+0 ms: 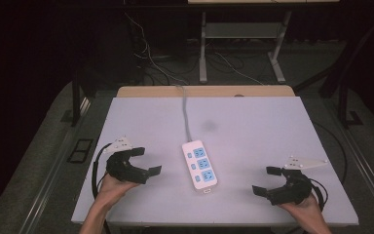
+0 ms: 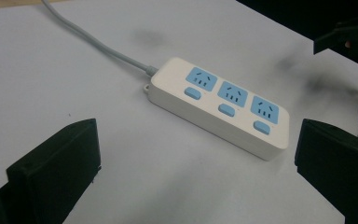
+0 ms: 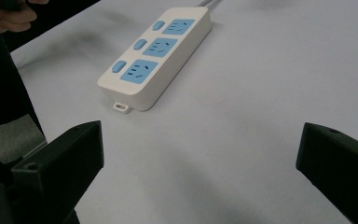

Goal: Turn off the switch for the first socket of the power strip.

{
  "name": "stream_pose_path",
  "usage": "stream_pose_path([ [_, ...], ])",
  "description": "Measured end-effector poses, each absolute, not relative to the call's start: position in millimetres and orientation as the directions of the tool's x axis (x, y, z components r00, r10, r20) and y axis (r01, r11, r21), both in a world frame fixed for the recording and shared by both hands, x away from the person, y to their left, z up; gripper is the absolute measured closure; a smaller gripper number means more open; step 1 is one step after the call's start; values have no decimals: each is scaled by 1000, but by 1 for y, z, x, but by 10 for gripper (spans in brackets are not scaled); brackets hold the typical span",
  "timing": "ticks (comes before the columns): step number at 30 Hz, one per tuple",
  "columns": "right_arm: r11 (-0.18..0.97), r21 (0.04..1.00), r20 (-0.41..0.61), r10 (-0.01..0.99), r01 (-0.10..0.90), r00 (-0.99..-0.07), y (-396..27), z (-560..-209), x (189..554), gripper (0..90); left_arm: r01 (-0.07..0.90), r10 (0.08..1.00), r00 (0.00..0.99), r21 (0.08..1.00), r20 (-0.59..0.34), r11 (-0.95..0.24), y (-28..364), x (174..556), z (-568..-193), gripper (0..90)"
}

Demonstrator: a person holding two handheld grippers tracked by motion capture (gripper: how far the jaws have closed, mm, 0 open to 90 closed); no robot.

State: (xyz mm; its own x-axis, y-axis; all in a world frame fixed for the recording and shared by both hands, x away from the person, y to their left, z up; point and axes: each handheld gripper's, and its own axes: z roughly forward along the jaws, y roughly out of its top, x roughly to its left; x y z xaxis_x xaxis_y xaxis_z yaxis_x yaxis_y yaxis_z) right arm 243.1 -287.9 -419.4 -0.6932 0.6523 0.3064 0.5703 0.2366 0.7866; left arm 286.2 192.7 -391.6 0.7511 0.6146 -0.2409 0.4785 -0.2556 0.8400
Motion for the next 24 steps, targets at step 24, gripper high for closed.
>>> stream_pose_path([
  [24,239,783,310,651,574,-693,-289,-420,242,5,491,567,783,814,-257,-309,175,271,-425,0],
])
